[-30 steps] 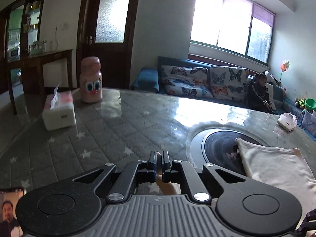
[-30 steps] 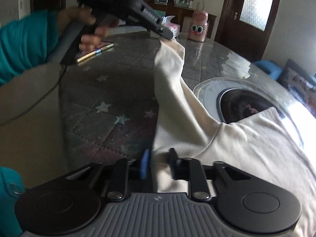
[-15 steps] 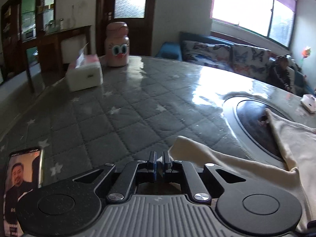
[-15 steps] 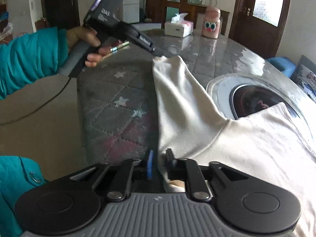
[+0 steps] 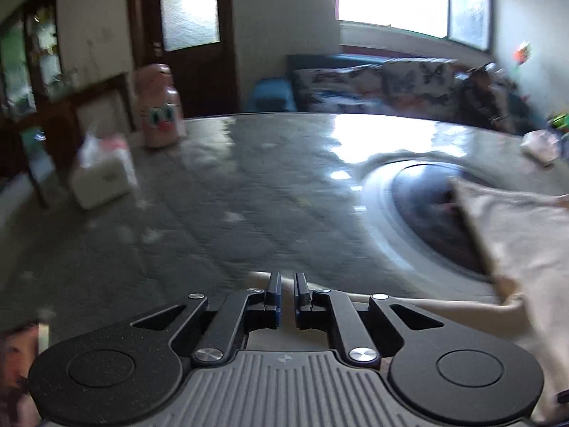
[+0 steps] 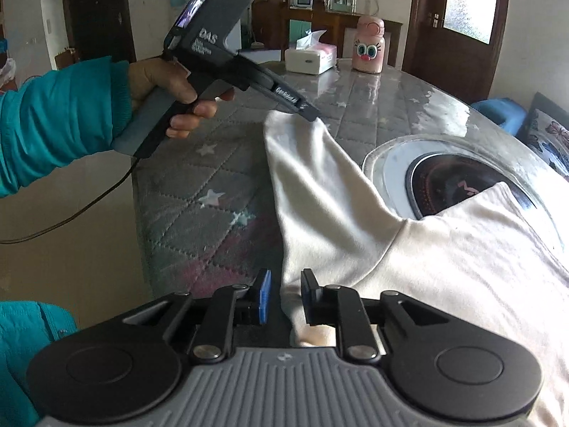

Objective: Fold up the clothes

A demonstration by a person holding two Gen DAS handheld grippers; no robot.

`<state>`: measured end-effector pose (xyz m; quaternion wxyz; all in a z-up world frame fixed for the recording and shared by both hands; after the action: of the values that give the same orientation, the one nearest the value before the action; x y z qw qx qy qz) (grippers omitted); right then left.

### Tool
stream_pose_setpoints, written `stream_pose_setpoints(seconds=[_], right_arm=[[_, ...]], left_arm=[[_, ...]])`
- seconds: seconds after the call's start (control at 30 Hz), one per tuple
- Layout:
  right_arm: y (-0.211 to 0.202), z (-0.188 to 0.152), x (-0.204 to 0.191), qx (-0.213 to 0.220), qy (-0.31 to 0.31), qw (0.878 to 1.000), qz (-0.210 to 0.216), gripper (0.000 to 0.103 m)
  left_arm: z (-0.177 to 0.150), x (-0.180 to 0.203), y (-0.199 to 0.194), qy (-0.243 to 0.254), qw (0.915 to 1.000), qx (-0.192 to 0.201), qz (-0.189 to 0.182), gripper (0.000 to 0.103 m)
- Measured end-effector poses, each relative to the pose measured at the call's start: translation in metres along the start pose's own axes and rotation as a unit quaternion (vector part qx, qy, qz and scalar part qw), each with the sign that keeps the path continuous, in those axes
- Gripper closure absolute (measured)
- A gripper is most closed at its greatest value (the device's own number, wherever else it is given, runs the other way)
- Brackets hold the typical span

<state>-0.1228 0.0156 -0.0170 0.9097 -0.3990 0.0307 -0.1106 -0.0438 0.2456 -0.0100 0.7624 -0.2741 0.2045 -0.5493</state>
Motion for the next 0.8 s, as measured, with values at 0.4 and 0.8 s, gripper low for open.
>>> stream_pose_setpoints(seconds=[0.4, 0.8], right_arm=[[0.026, 0.016, 0.008, 0.012, 0.017, 1.000, 0.001, 0.067], [0.026, 0.022, -0.007, 0.018, 0.019, 0.999, 0.040, 0.066]], left_arm=[[-0.004, 0.018, 0.009, -0.006, 0.9974, -0.020, -0.070, 0.094], [0.004, 0.016, 0.017, 0.000, 0.9986, -0.010, -0.052, 0.093]])
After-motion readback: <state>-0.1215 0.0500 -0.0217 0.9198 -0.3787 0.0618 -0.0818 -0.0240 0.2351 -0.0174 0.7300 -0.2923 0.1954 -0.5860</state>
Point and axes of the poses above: each gripper's, at about its wrist camera, not at the fingertips, and y roughly the way its jaws point, x to its right, z to its top, the point moved 8 cm from there along y, roughly the way its jaws point, and after that the axes turned 2 degrees about -y, right-handed, at the moved point
